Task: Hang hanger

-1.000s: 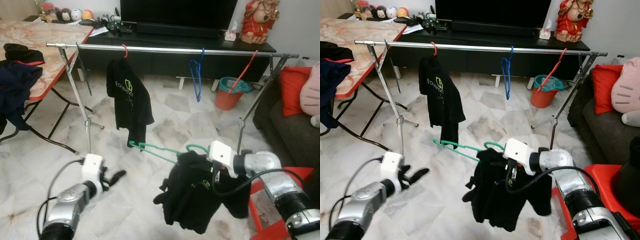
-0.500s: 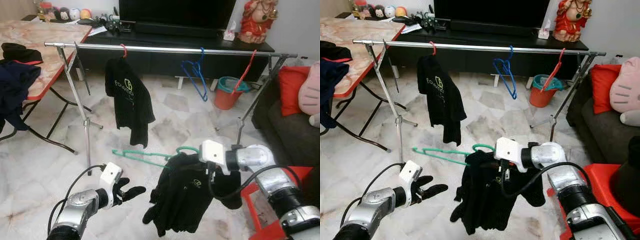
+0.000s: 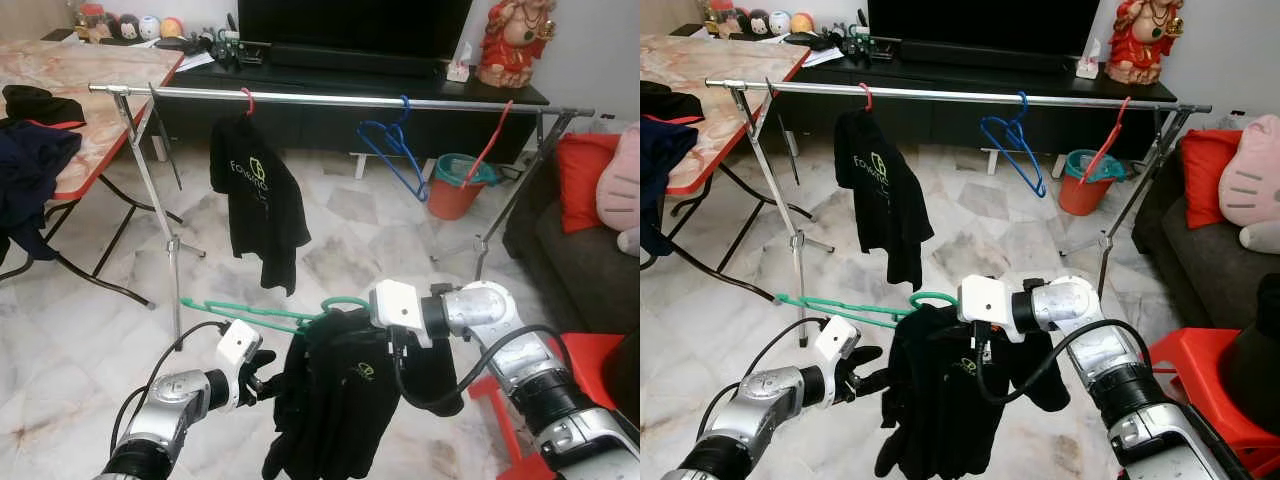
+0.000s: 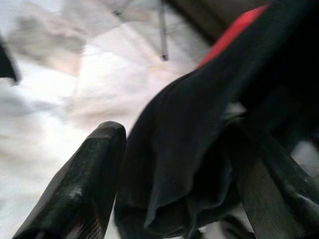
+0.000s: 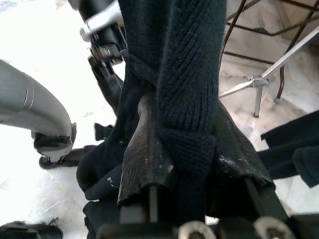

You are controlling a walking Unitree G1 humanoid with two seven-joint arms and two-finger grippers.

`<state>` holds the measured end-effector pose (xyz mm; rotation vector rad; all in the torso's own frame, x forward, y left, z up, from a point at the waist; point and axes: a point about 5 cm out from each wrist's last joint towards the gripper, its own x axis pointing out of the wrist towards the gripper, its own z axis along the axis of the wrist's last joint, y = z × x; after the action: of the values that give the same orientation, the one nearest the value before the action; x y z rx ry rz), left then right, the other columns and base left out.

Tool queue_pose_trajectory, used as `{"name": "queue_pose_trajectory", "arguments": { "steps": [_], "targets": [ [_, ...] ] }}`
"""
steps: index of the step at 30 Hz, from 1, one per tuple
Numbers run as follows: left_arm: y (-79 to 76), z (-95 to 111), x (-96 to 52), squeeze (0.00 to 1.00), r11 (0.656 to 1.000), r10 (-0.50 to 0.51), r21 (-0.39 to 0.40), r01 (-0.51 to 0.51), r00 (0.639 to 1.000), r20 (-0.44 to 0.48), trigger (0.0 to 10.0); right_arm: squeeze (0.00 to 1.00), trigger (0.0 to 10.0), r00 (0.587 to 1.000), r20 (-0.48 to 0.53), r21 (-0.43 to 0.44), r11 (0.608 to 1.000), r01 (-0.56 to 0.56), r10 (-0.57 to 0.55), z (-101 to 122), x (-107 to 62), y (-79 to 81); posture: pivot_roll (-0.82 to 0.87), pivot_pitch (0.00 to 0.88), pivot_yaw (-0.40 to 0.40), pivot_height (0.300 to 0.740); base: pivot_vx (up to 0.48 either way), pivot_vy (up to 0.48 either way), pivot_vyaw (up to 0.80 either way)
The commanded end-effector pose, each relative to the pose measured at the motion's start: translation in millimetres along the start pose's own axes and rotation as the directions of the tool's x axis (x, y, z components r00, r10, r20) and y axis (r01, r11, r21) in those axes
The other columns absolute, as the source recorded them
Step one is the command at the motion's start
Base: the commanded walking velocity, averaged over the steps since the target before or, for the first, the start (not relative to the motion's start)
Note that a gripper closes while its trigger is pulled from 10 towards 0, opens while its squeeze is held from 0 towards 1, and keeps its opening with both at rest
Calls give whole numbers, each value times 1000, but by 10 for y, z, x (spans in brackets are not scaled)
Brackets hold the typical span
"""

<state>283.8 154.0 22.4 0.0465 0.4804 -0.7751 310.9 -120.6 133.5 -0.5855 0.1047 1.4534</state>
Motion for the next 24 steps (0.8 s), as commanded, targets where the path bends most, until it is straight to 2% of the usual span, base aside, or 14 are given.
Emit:
{"name": "queue_pose_trajectory", "arguments": {
  "steps": [1,11,12,13,14,15,17,24],
  "targets": [
    [11,38,39,0,999,26,23,-26,1000,6,10000,0,0,1000,21,-35,999,-20,20,90,10,-20,-106,0,-105,740,0,0,0],
    [26,49,89,0,997,78,11,-78,996,40,10000,0,0,999,29,-35,999,-37,38,117,24,16,-109,0,-107,740,0,0,0],
    [18,40,94,0,998,70,2,-71,997,40,9569,0,0,999,30,-35,999,-38,39,118,24,18,-109,0,-107,740,0,0,0],
    [13,34,98,0,998,66,-5,-65,997,40,9569,0,0,999,30,-34,999,-38,39,119,24,19,-109,0,-107,740,0,0,0],
    [3,26,101,0,998,56,-6,-56,998,42,2863,0,0,999,29,-34,999,-39,40,120,24,19,-109,0,-107,740,0,0,0],
    [3,25,101,0,998,57,-3,-57,997,42,2863,0,0,999,29,-34,999,-39,40,120,24,18,-109,0,-107,740,0,0,0],
    [7,19,99,0,998,61,0,-61,997,42,0,0,0,999,30,-35,999,-39,40,127,24,17,-111,0,-108,740,0,0,0],
    [14,37,111,0,998,57,-3,-57,997,56,0,0,0,1000,12,-31,999,-20,20,105,-18,-24,-110,0,-113,740,0,0,0]
  ]
}}
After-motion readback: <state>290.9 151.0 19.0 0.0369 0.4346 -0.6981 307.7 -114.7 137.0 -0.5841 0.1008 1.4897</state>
